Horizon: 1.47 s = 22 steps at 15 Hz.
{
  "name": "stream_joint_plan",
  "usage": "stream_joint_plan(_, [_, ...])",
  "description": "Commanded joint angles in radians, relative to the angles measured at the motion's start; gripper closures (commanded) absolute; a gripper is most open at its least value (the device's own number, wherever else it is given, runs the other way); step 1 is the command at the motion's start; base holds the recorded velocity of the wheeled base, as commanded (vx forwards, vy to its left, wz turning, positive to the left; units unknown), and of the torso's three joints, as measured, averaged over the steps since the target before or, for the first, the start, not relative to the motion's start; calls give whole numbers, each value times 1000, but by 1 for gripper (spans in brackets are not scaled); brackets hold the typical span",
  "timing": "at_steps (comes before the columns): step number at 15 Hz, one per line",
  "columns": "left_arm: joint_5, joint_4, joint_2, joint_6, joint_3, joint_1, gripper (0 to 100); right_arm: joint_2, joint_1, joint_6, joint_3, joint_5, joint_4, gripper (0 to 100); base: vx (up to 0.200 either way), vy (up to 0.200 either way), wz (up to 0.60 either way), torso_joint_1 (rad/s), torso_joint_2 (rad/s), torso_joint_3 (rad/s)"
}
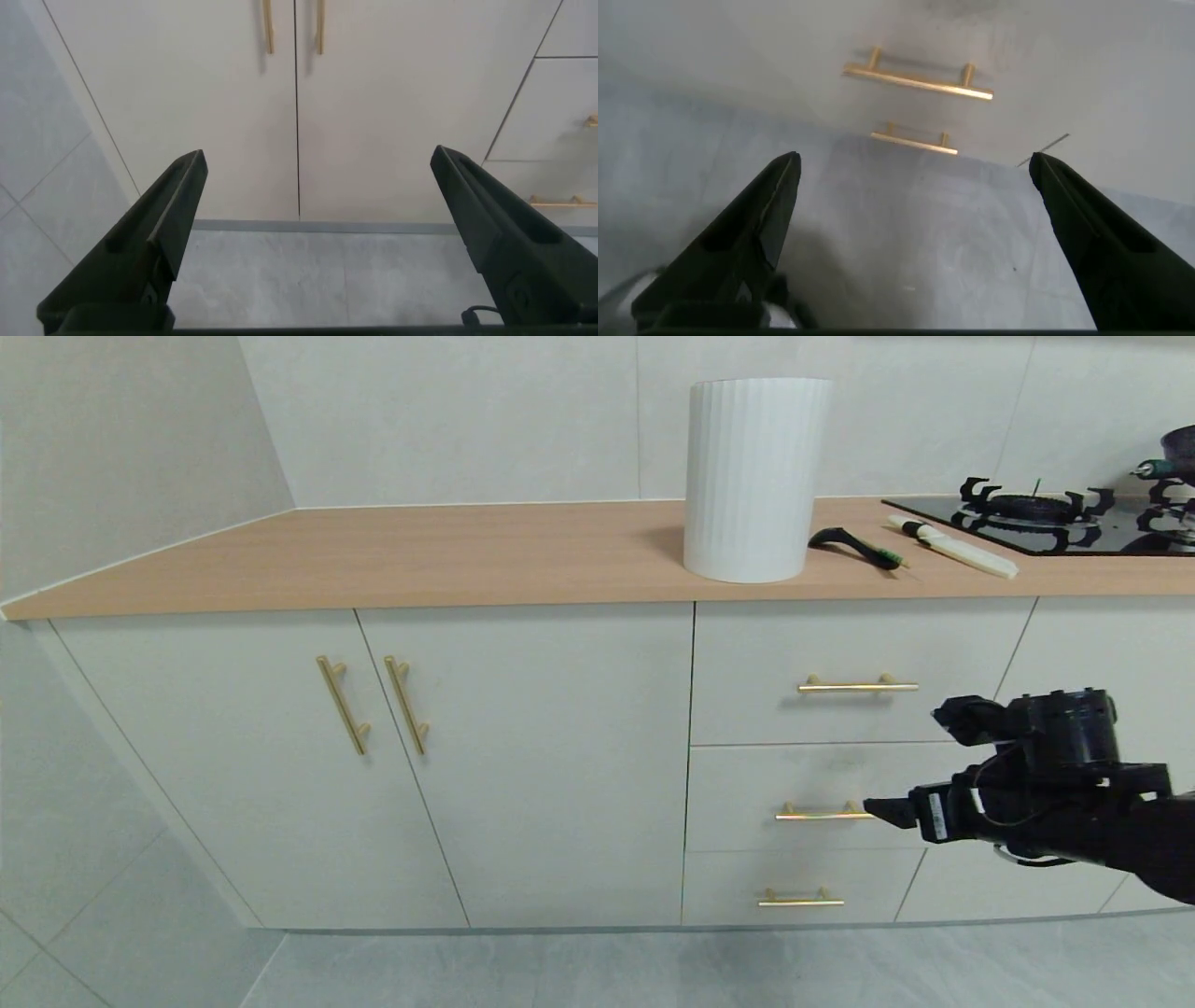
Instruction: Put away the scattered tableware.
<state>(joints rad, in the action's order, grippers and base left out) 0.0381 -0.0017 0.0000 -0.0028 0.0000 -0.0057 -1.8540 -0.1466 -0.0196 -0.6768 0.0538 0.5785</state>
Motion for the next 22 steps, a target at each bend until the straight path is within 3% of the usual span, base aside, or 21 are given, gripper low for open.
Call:
stream_joint_plan(1, [0,0,0,0,0,0,0,-257,-4,46,-32,-71,182,0,0,0,0,0,0,0])
stream_joint_plan(4, [0,0,0,0,0,0,0,-381,-2,84,-52,-89,357,0,0,0,0,0,0,0])
stream_joint_plan(13, [0,0,0,0,0,0,0,-599,-31,144,-288,-207,403,0,0,0,0,0,0,0])
stream_joint_plan(22, [0,0,0,0,0,0,0,-663,-21,128,-320,-216,411,0,0,0,0,0,0,0])
